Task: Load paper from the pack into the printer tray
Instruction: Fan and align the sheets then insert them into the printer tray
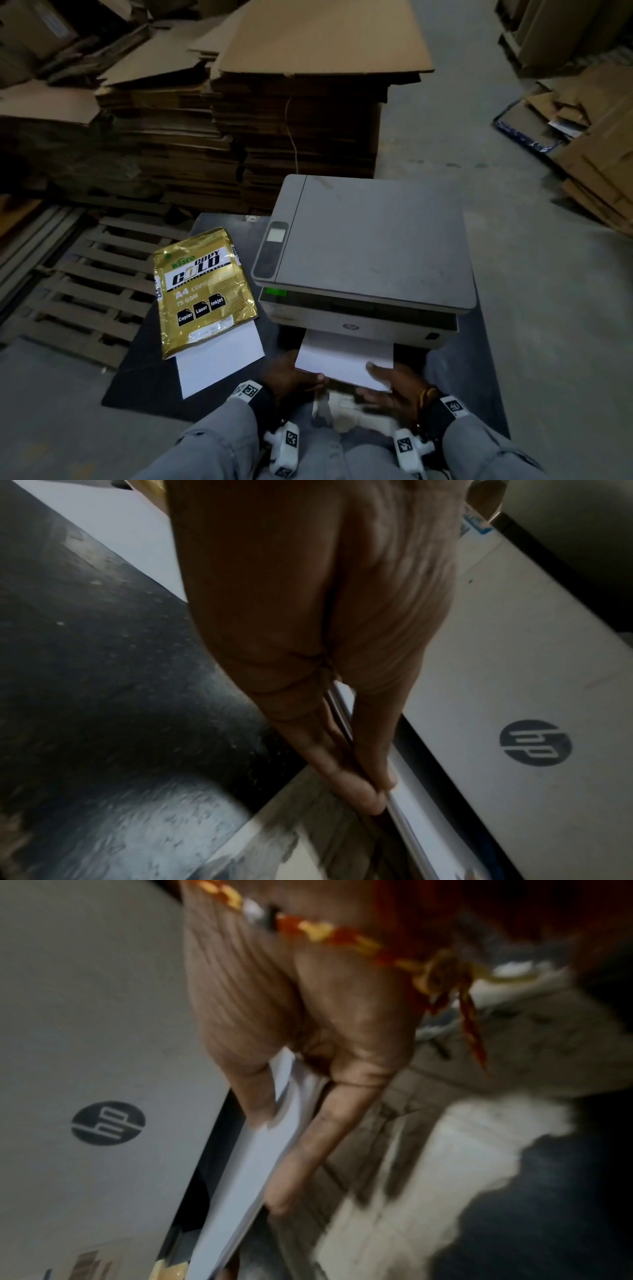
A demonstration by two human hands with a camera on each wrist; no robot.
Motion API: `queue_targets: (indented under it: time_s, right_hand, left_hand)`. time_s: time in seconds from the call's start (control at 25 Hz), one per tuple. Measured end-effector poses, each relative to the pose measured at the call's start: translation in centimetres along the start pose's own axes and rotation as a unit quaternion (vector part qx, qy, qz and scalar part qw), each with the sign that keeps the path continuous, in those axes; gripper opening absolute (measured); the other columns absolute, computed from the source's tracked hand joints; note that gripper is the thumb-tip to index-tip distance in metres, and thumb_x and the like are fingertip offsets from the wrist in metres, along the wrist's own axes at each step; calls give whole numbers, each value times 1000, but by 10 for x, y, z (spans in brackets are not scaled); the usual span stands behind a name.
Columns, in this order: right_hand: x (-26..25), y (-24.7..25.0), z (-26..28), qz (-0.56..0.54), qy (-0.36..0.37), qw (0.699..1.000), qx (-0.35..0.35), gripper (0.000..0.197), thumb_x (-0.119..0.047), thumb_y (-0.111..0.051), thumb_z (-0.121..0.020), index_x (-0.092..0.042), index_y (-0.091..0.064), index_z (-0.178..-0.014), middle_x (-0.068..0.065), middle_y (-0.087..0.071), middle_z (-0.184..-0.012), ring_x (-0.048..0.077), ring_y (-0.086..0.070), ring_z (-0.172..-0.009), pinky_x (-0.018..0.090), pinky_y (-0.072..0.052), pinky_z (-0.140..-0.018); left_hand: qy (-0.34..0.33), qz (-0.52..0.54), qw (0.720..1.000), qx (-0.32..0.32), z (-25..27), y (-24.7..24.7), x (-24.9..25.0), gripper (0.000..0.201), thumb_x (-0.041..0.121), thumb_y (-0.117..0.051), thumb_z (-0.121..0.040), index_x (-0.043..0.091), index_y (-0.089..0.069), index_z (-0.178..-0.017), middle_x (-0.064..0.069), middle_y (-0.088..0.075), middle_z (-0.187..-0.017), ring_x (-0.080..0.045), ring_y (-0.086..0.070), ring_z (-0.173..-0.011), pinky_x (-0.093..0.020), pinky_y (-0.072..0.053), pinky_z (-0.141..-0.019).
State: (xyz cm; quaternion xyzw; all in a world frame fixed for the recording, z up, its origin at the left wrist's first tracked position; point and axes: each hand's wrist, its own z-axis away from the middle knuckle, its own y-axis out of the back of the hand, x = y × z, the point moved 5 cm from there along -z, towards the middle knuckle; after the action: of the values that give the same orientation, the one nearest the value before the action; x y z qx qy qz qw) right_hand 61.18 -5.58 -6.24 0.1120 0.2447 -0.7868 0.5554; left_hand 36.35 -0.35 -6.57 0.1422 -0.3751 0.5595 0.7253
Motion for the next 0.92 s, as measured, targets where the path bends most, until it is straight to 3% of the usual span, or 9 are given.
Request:
queue_targets:
  time_s: [0.08, 0.12, 0.24, 0.36, 0.44, 0.52, 0.68, 0.92]
  right_hand:
    - [14, 6, 5, -24, -35, 998, -51, 63, -8, -79, -85, 1, -48, -139, 29, -61, -135, 43, -76, -95, 50, -65, -72]
    - [16, 8, 7, -19, -39, 997, -67, 55, -5, -75, -88, 3, -50, -136, 30, -66, -129, 39, -77, -88, 48, -66, -71]
    - [15, 11, 6, -27, -61, 994, -87, 28, -3, -66, -94, 7, -61, -119, 29, -71, -120, 32, -78, -78, 46, -65, -77]
    - [10, 12, 0, -64, -80, 992, -68, 21, -2, -59, -95, 14, -67, -106, 31, -72, -117, 33, -77, -74, 47, -64, -81]
    - [5, 10, -4, -95, -68, 992, -48, 26, -1, -52, -97, 18, -66, -109, 32, -72, -116, 33, -77, -75, 46, -61, -88]
    - [2, 7, -5, -103, -51, 992, -42, 29, 1, -48, -98, 16, -67, -112, 28, -74, -115, 31, -78, -81, 43, -61, -90]
    - [0, 3, -1, -108, -46, 993, -34, 28, -1, -47, -100, 9, -71, -111, 21, -76, -109, 25, -77, -85, 34, -63, -75]
    - [-2, 3, 2, -107, -38, 994, -4, 19, -7, -51, -101, 0, -68, -105, 19, -73, -121, 27, -71, -100, 35, -60, -81]
  left_hand:
    - [4, -3, 1000, 22, -3, 2, -7, 38, -14, -76, -82, -3, -70, -118, -34, -73, -119, -38, -74, -102, -55, -54, -106]
    - [5, -7, 999, 31, -6, 1, -10, 36, -15, -75, -84, -5, -69, -117, -37, -71, -121, -38, -74, -101, -54, -56, -104]
    - [9, -2, 999, 50, -7, -5, -9, 26, -15, -73, -86, -5, -70, -110, -37, -72, -118, -35, -74, -95, -50, -60, -97]
    - [-3, 18, 997, 75, -16, -9, -4, 20, -16, -70, -88, -8, -68, -106, -33, -76, -100, -30, -77, -83, -40, -66, -82]
    - [-8, 58, 992, 109, -26, -7, -2, 22, -19, -67, -89, -17, -64, -111, -29, -73, -96, -30, -77, -81, -32, -66, -70]
    - [-3, 116, 983, 142, -36, -6, -4, 32, -21, -64, -89, -23, -57, -120, -31, -71, -103, -34, -77, -87, -32, -67, -70]
    - [9, 185, 967, 177, -40, -6, -6, 46, -16, -68, -89, -19, -50, -131, -38, -68, -122, -42, -76, -102, -36, -67, -75]
    - [14, 191, 971, 143, -41, -13, 4, 33, -15, -60, -95, -25, -55, -126, -38, -68, -122, -43, -72, -102, -39, -69, -72]
